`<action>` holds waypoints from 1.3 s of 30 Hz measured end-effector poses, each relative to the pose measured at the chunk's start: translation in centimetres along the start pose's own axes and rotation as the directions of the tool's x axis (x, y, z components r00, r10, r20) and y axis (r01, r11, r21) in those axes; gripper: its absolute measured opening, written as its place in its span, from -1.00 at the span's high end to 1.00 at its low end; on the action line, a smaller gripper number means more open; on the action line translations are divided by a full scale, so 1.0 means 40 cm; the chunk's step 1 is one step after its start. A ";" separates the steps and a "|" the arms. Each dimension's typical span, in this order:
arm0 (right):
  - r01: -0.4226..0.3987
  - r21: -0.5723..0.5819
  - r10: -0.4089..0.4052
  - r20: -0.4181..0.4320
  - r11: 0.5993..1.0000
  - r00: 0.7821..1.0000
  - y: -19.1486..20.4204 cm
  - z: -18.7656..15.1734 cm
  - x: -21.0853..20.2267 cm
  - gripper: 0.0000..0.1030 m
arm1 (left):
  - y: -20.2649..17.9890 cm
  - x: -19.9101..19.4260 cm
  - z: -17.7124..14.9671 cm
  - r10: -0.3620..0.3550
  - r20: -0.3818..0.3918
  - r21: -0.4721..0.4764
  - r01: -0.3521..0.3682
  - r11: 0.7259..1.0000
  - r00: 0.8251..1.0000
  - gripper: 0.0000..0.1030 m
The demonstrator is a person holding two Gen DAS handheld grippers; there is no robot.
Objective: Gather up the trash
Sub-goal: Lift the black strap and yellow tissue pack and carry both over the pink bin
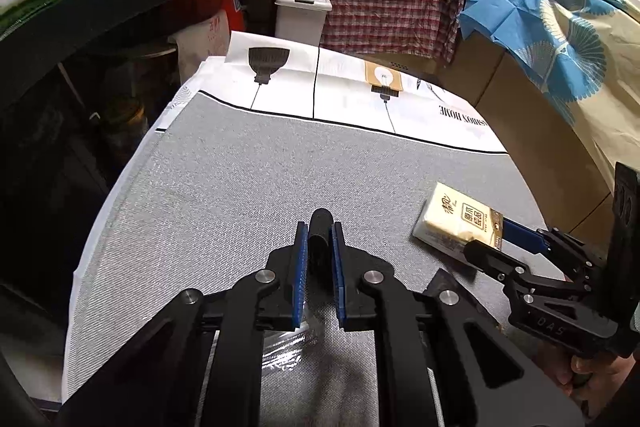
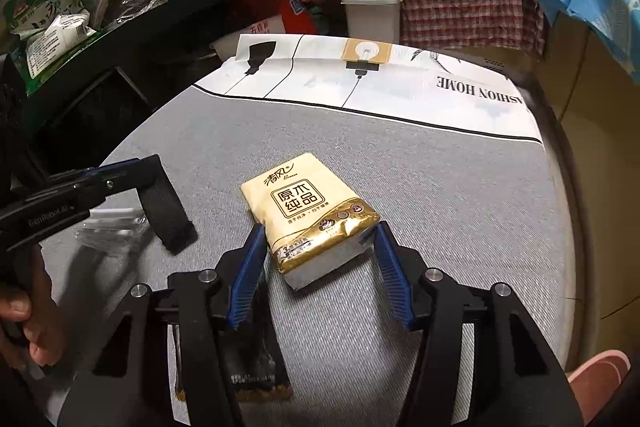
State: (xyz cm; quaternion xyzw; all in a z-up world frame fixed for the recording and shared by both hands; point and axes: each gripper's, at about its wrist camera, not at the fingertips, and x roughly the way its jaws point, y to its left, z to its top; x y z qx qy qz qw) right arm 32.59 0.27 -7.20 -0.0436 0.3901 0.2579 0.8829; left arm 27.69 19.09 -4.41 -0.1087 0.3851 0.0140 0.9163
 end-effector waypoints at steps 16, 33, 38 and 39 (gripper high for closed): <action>0.112 0.064 -0.118 0.093 0.992 0.989 0.009 -0.022 -0.211 -0.06 | -0.019 -0.141 -0.001 -0.032 0.065 -0.017 0.033 0.999 0.997 0.80; 0.201 0.183 -0.234 0.182 0.962 0.955 -0.073 -0.154 -0.595 -0.07 | -0.119 -0.317 -0.064 -0.111 0.136 0.059 0.104 0.993 0.984 0.80; 0.227 0.192 -0.265 0.199 0.955 0.944 -0.099 -0.194 -0.669 -0.07 | -0.151 -0.330 -0.098 -0.125 0.126 0.074 0.117 0.990 0.984 0.80; 0.233 0.195 -0.271 0.201 0.953 0.941 -0.105 -0.202 -0.677 -0.07 | -0.158 -0.333 -0.104 -0.127 0.126 0.079 0.118 0.990 0.984 0.80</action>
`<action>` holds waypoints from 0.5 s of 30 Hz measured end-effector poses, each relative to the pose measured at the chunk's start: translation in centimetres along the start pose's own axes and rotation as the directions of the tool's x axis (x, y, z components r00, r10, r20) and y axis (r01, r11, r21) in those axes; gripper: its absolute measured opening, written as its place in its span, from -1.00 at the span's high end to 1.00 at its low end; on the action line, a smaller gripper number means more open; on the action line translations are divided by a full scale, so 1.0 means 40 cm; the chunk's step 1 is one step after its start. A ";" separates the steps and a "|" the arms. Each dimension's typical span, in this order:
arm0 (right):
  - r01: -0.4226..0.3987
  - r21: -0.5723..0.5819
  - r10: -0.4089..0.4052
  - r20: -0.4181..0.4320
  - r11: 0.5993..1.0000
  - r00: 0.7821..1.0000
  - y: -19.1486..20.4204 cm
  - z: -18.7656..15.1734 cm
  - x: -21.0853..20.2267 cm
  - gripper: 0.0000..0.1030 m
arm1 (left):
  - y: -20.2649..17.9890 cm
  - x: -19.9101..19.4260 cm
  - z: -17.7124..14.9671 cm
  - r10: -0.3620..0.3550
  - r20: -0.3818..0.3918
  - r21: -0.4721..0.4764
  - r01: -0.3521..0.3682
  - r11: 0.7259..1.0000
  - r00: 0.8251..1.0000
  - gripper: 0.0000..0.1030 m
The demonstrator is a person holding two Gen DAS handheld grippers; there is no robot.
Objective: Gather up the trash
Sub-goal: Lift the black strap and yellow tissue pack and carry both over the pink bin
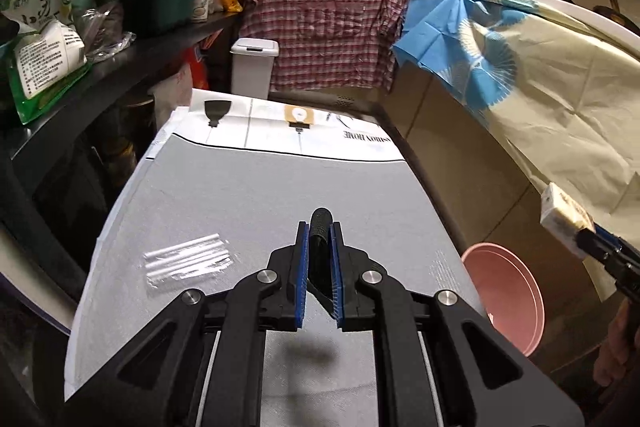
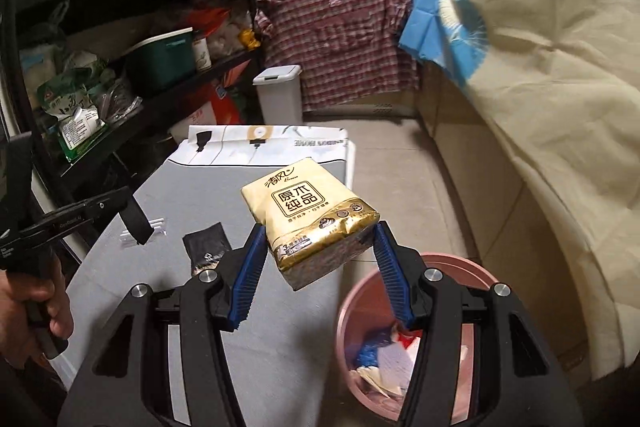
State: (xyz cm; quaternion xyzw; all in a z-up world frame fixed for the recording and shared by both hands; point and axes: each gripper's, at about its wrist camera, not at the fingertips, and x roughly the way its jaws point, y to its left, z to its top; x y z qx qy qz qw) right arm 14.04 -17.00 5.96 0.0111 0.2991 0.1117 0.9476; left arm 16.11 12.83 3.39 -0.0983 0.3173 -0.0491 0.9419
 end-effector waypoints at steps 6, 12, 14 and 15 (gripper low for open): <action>0.047 0.009 -0.047 0.005 0.999 0.999 -0.055 -0.040 -0.025 -0.07 | -0.033 -0.006 -0.023 -0.008 -0.006 0.020 0.008 1.000 1.000 0.80; 0.072 0.062 -0.072 -0.007 0.995 0.997 -0.100 -0.067 -0.009 -0.07 | -0.064 0.005 -0.043 -0.018 -0.018 0.043 0.018 0.999 1.000 0.80; 0.086 0.069 -0.086 -0.007 0.994 0.996 -0.116 -0.074 -0.007 -0.07 | -0.074 0.012 -0.048 -0.022 -0.024 0.051 0.023 0.998 0.999 0.80; 0.092 0.075 -0.092 -0.008 0.993 0.996 -0.123 -0.077 -0.006 -0.07 | -0.079 0.016 -0.050 -0.023 -0.026 0.054 0.024 0.998 0.999 0.80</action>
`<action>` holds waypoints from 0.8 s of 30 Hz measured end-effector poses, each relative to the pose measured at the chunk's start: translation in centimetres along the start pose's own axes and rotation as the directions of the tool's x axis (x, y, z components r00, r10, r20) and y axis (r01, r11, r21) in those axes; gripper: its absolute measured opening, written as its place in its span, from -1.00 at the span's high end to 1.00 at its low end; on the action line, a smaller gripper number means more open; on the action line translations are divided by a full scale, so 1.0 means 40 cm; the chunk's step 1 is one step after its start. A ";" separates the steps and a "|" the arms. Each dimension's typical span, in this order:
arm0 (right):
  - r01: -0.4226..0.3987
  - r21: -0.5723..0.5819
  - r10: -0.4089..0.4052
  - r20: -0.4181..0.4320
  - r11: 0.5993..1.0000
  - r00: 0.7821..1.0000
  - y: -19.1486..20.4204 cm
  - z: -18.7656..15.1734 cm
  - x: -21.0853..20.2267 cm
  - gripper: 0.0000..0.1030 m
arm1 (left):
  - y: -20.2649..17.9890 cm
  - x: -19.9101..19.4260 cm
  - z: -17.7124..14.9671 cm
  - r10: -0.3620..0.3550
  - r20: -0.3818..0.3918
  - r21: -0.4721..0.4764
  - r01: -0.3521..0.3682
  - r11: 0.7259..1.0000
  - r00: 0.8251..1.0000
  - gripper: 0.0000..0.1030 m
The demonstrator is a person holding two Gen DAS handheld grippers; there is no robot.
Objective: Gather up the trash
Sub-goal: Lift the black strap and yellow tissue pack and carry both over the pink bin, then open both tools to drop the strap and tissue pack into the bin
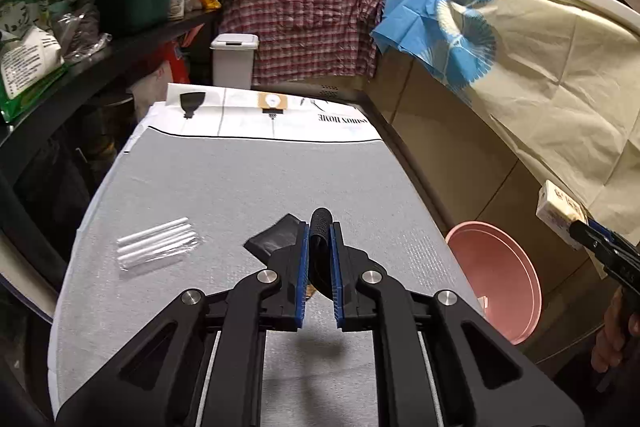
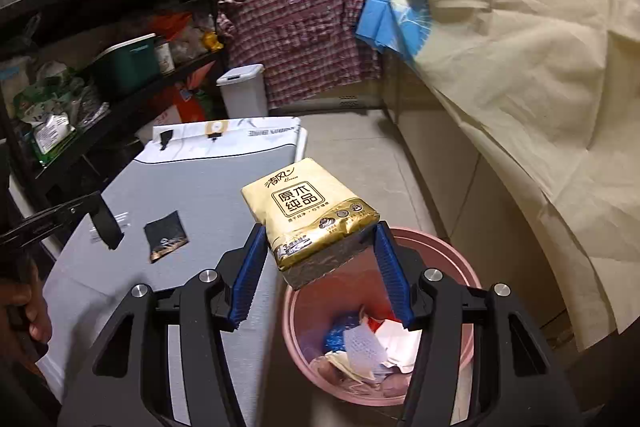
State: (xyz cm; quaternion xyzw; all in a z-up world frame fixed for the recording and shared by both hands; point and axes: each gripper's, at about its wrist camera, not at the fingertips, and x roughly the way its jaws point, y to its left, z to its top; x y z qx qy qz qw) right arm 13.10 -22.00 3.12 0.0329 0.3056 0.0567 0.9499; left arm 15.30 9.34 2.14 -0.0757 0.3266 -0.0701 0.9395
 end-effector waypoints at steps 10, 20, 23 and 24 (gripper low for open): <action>0.074 0.050 -0.073 -0.016 0.996 0.997 -0.065 -0.012 0.021 -0.07 | -0.080 0.033 0.002 -0.049 -0.003 0.036 0.049 0.998 0.999 0.80; 0.123 0.087 -0.121 -0.027 0.989 0.992 -0.117 -0.018 0.027 -0.07 | -0.209 0.063 0.003 -0.131 -0.007 0.087 0.131 0.988 0.991 0.80; 0.136 0.090 -0.134 -0.027 0.987 0.991 -0.123 -0.017 0.027 -0.07 | -0.244 0.073 0.006 -0.153 -0.011 0.099 0.153 0.983 0.988 0.80; 0.138 0.090 -0.136 -0.028 0.986 0.990 -0.124 -0.017 0.028 -0.07 | -0.257 0.077 0.005 -0.161 -0.014 0.104 0.161 0.981 0.987 0.81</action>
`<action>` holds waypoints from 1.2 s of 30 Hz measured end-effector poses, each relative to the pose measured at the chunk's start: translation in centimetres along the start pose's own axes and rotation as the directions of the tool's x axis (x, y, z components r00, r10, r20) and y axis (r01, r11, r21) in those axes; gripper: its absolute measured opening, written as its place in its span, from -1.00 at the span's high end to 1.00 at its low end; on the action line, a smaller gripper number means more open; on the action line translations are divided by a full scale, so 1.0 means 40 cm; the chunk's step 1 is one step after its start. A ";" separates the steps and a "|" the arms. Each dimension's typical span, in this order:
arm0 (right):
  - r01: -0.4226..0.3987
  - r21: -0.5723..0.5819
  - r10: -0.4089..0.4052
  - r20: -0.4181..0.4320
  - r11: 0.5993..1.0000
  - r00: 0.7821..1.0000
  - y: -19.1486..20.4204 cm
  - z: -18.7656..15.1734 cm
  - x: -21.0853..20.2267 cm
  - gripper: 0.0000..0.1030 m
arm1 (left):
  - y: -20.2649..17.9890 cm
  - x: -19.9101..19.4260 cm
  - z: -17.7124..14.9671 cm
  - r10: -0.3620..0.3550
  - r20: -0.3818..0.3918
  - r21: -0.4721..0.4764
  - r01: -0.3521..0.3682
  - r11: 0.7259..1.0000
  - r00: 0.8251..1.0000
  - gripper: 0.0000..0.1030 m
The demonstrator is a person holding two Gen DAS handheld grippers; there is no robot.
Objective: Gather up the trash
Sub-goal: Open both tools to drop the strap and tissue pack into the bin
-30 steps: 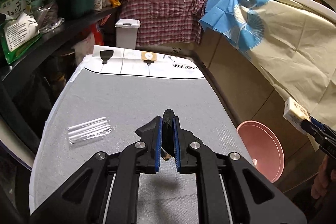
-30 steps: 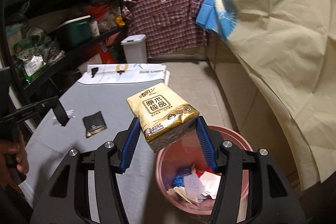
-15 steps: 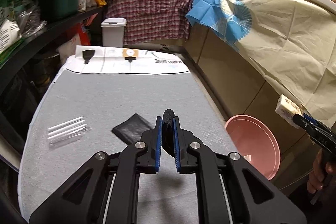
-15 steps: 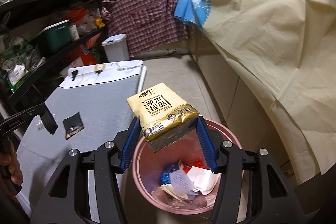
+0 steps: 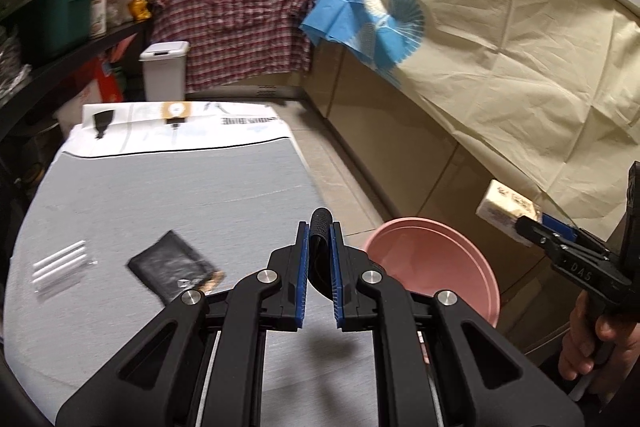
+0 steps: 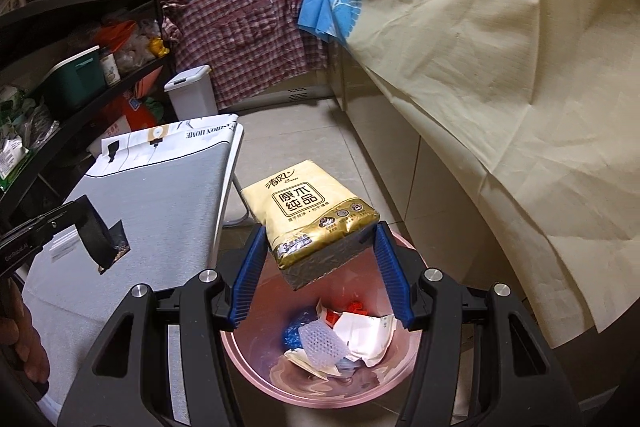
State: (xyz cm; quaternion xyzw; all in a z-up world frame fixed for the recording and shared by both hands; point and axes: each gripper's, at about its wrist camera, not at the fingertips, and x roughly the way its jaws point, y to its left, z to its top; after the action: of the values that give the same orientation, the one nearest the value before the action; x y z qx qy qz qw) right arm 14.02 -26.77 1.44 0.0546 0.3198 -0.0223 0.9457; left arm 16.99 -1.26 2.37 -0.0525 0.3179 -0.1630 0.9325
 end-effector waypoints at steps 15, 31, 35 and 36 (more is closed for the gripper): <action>0.044 0.032 -0.042 -0.060 0.999 0.997 -0.035 -0.009 0.037 0.52 | -0.130 0.085 -0.025 -0.093 -0.050 0.066 0.096 0.993 0.994 0.80; 0.062 0.033 -0.060 -0.050 0.998 0.997 -0.045 -0.006 0.045 0.03 | -0.144 0.122 -0.044 -0.142 -0.106 0.056 0.149 0.987 0.984 0.21; 0.057 -0.003 -0.057 -0.033 0.998 0.998 -0.024 -0.009 0.036 0.03 | -0.119 0.102 -0.041 -0.119 -0.090 0.046 0.124 0.991 0.989 0.21; 0.055 -0.012 -0.056 -0.029 0.998 0.998 -0.019 -0.008 0.033 0.03 | -0.109 0.094 -0.039 -0.114 -0.082 0.039 0.118 0.992 0.990 0.21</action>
State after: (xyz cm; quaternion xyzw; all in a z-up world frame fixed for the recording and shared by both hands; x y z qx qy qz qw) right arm 14.80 -27.49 0.32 0.0405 0.3350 -0.0459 0.9402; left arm 17.66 -6.63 -0.14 -0.0439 0.3478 -0.2258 0.9089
